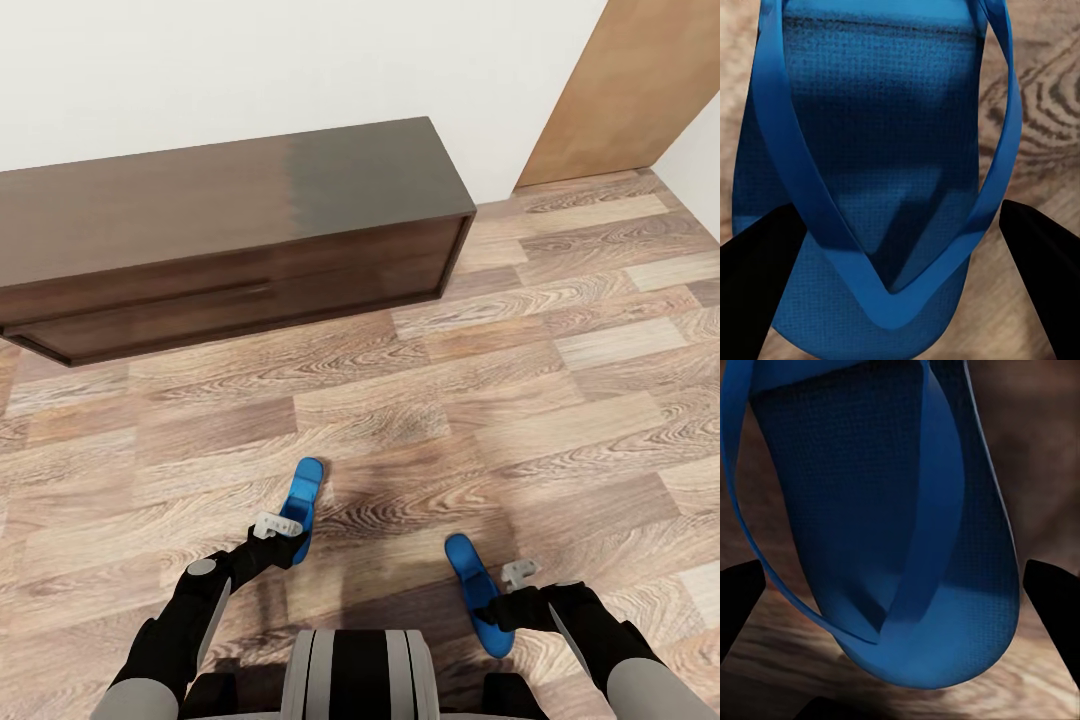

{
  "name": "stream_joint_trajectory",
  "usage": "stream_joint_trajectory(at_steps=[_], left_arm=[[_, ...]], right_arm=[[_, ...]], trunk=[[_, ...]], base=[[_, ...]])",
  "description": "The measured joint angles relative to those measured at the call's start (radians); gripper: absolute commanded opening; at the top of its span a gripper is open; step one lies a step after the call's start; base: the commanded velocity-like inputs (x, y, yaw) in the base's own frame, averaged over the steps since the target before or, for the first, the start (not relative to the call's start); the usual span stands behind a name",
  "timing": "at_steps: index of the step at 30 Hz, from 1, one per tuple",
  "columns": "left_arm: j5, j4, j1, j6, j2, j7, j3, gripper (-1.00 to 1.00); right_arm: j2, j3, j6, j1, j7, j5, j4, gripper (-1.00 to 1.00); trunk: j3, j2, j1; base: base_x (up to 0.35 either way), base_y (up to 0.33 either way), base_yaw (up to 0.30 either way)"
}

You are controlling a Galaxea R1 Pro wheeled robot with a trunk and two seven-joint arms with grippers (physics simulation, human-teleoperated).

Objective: In the bedroom, move the book from the bed onto either nightstand, and place the two sandals side by side next to the bed.

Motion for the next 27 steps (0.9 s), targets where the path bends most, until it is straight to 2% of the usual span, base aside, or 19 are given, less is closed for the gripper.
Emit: stream_joint_trajectory(at_steps=[17,27], left_arm=[[0.000,0.000,0.001,0.000,-0.005,0.000,0.000,-1.00],[0.000,0.000,0.001,0.000,-0.006,0.000,-0.001,-1.00]], right_arm=[[0.000,0.000,0.000,0.000,0.000,-0.002,-0.001,-1.00],[0.000,-0.002,-0.001,0.000,0.002,-0.001,-0.006,-1.00]], trunk=[[0.000,0.000,0.000],[0.039,0.002,-0.005]], base=[[0.000,0.000,0.000],[0.000,0.000,0.000]])
